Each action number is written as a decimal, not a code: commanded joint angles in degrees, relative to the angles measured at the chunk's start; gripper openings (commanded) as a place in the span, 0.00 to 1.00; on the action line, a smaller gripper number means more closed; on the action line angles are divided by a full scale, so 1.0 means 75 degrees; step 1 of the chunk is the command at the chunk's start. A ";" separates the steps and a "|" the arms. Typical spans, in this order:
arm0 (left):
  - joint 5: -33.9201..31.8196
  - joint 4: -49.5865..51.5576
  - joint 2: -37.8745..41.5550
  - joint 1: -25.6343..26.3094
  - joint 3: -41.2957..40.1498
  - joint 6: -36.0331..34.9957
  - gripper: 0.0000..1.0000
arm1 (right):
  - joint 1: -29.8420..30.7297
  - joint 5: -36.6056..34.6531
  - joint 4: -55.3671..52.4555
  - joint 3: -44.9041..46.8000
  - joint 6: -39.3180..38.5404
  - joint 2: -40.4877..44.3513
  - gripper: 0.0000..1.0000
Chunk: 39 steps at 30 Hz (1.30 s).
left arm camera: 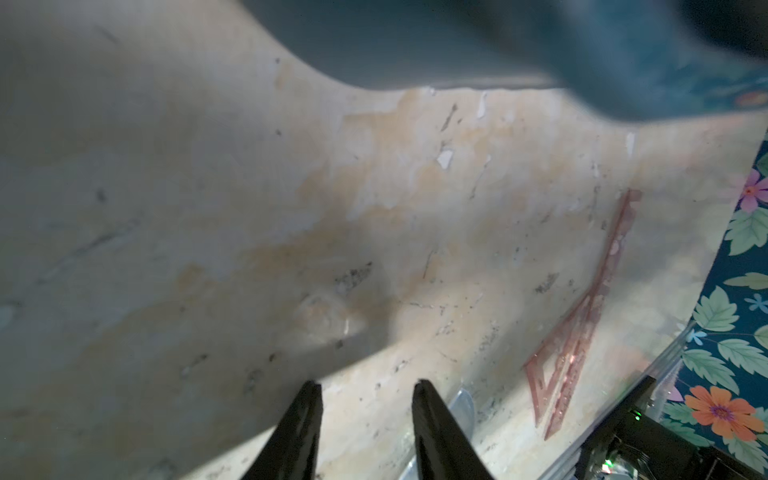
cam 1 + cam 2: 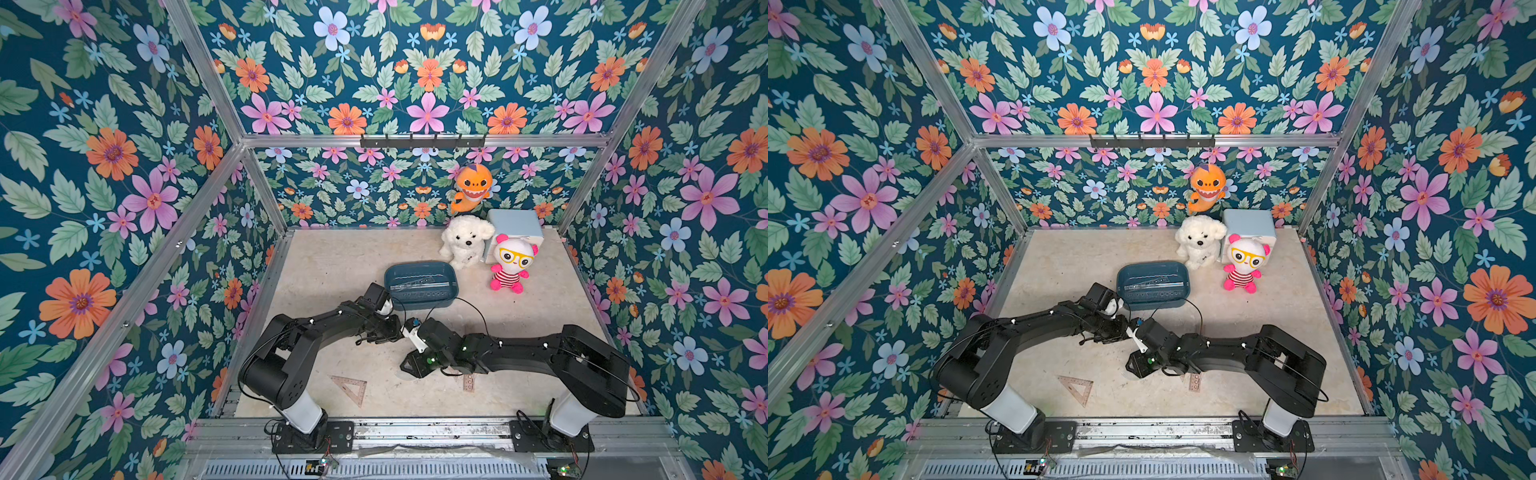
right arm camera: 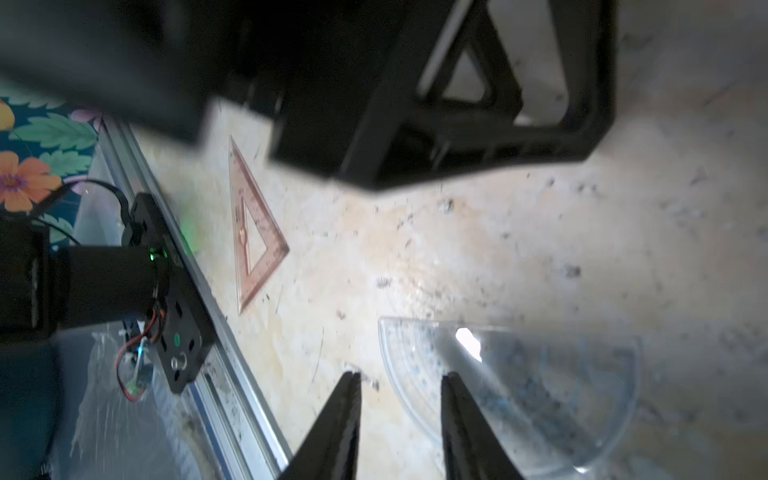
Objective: Put the scattered rulers into the storage box
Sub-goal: Pick up the ruler from the center of the board.
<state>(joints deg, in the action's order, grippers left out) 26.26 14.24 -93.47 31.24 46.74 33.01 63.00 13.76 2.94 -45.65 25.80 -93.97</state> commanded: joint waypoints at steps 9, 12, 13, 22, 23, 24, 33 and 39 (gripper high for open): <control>0.0395 0.0495 0.0257 0.0134 -0.0727 -0.0008 0.42 | 0.0436 -0.0756 -0.0070 0.0789 0.0532 0.0358 0.32; 0.0303 0.0744 0.0462 0.0132 -0.0891 0.0004 0.43 | 0.0417 -0.0832 0.0199 0.0757 0.0556 0.0123 0.31; 0.0267 0.0844 0.0548 0.0134 -0.0939 0.0004 0.43 | 0.0410 -0.0883 0.0297 0.0747 0.0551 0.0046 0.31; 0.0327 0.0822 0.0866 0.0126 -0.1319 0.0210 0.43 | 0.0033 -0.0722 0.0768 0.0425 0.0370 -0.0783 0.24; 0.0329 0.0771 0.0852 0.0122 -0.1349 0.0237 0.43 | 0.0006 -0.0711 0.0740 0.0404 0.0347 -0.0796 0.24; 0.0325 0.0714 0.0808 0.0132 -0.1362 0.0244 0.43 | -0.0029 -0.0718 0.0732 0.0403 0.0323 -0.0805 0.23; 0.0500 0.0570 0.0776 0.0131 -0.1462 0.0342 0.38 | -0.0426 -0.0868 0.0760 0.0667 0.0254 -0.0588 0.22; 0.0102 0.0730 0.1031 0.0123 -0.1433 0.0422 0.38 | -0.0549 -0.0663 0.1004 0.0562 0.0296 -0.0597 0.18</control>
<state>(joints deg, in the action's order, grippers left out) 32.69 12.86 -85.86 32.16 36.27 35.81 58.96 10.41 13.69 -41.60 28.40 -98.56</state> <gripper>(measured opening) 0.380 0.184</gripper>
